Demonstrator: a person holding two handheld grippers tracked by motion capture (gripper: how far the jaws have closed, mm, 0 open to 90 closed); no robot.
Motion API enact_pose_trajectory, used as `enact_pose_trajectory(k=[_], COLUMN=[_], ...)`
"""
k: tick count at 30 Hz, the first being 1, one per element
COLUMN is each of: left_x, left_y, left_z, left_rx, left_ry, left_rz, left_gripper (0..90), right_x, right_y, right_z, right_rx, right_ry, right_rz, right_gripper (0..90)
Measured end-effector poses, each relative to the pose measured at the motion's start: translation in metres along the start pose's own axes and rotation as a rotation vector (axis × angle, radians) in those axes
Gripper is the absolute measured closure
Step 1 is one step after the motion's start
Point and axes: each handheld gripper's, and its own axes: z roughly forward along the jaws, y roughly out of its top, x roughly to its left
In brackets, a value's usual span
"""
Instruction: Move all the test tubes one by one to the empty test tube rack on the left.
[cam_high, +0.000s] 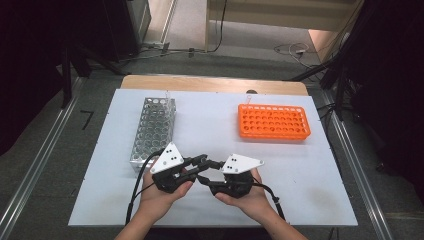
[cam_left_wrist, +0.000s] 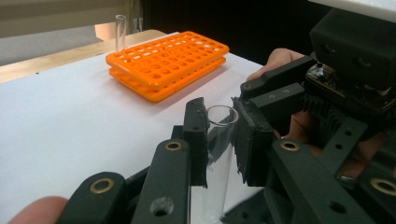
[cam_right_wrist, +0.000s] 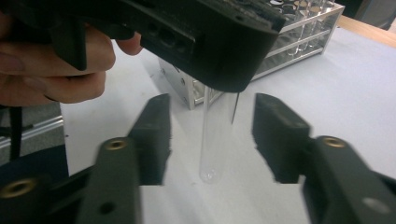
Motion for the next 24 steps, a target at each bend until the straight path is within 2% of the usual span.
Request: enact_pose_trajectory(k=[2, 4, 9, 11, 14, 20, 24], left_x=[0.002, 0.005, 0.014, 0.017, 0.023, 0.037, 0.049], left_y=[0.002, 0.004, 0.008, 0.010, 0.011, 0.017, 0.022], left_z=[-0.002, -0.004, -0.009, -0.011, -0.012, -0.014, -0.014], left_rx=[-0.005, -0.011, -0.023, -0.023, -0.024, -0.034, -0.032], left_ry=[0.005, 0.013, 0.038, 0.044, 0.060, 0.096, 0.130], left_rz=[-0.003, -0.002, -0.006, -0.013, -0.021, -0.031, -0.034], left_gripper=[75.8, 75.8, 75.9, 75.9, 75.9, 75.9, 75.9], right_x=[-0.003, -0.007, -0.023, -0.032, -0.042, -0.059, -0.067], right_y=[0.000, -0.001, -0.006, -0.009, -0.012, -0.020, -0.028], right_z=[-0.001, -0.003, -0.014, -0.020, -0.029, -0.047, -0.059], right_rx=[-0.008, -0.017, -0.035, -0.052, -0.058, -0.071, -0.069], right_ry=[0.018, 0.018, -0.016, -0.029, -0.054, -0.076, -0.107], right_rz=[0.014, 0.029, 0.043, 0.060, 0.059, 0.083, 0.102], right_gripper=[35.2, 25.9, 7.5, 5.0, 0.3, 0.0, 0.0])
